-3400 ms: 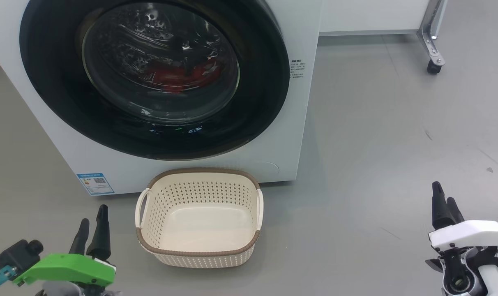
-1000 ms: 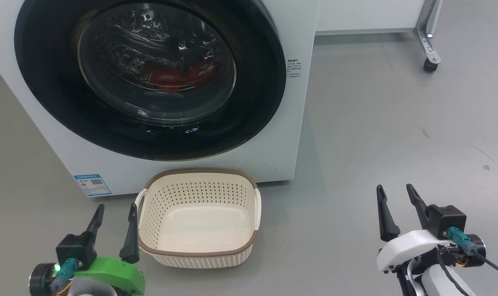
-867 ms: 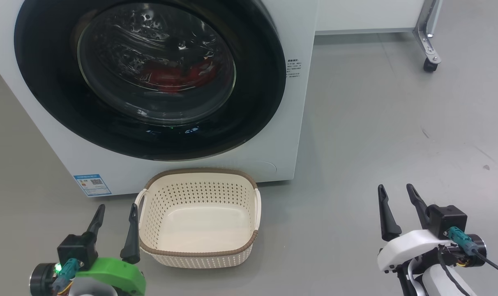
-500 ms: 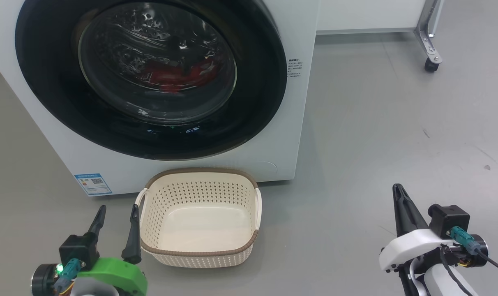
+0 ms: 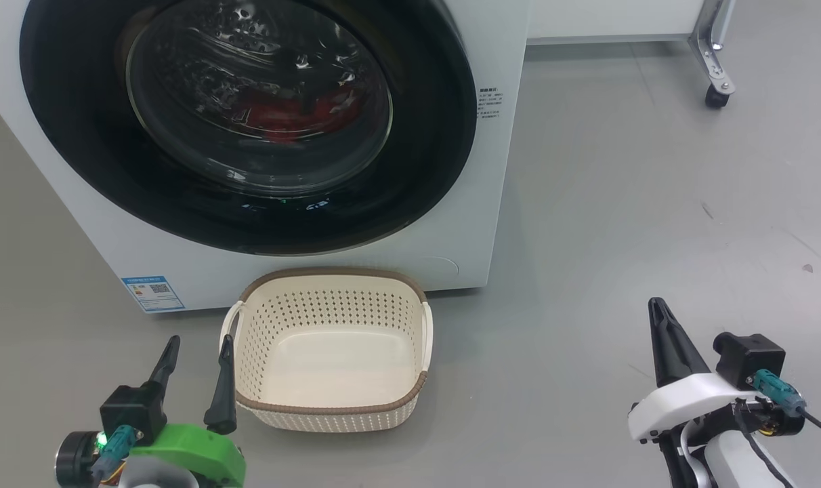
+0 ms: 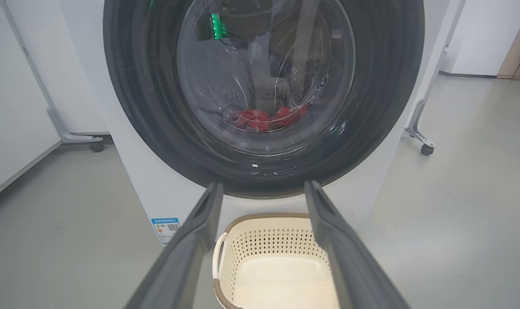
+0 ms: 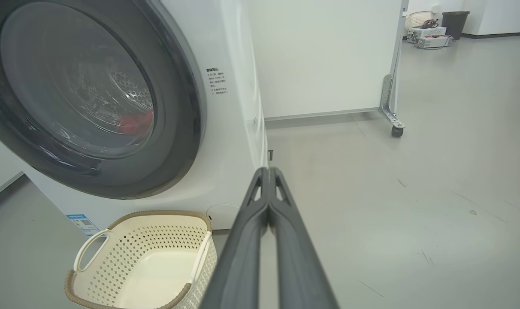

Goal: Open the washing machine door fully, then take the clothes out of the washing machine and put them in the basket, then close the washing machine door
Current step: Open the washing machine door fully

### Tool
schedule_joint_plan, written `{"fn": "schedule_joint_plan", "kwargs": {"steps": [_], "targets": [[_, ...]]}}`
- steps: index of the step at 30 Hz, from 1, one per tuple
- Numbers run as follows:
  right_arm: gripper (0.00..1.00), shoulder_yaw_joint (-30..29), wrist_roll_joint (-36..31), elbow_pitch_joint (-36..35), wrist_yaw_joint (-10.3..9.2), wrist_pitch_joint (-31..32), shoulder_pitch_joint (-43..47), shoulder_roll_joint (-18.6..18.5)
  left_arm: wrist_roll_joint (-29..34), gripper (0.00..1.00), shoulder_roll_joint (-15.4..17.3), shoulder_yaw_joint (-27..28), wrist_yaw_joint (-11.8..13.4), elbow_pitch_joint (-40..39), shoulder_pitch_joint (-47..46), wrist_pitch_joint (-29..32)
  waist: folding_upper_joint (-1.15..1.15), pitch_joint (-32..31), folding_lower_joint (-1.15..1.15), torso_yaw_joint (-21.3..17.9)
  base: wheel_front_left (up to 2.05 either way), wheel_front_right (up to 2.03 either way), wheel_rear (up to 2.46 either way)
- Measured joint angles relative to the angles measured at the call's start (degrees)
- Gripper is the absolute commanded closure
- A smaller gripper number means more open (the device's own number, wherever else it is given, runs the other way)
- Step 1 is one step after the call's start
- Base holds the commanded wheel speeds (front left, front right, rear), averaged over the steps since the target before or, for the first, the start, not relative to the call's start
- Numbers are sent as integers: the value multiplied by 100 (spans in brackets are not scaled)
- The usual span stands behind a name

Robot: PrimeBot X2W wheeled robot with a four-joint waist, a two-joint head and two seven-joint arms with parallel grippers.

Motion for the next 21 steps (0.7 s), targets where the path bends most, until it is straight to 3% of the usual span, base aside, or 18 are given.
{"fn": "schedule_joint_plan", "kwargs": {"steps": [4,8,14,21], "targets": [[100,-110,152,-53,90,0,-60,12,0,0,-12,13,-30,-13,-3,0,0,69,0,14,0,0,0],[100,-332,713,-70,293,-1,-158,203,0,0,-21,44,-36,-24,-19,0,0,158,0,34,0,0,0],[100,-777,1715,-51,644,88,-296,368,12,0,-46,47,-93,-41,-135,0,0,282,0,88,0,0,0],[100,-1220,3171,47,832,613,-606,511,92,0,-69,48,-143,-102,-183,0,0,443,0,174,0,0,0]]}}
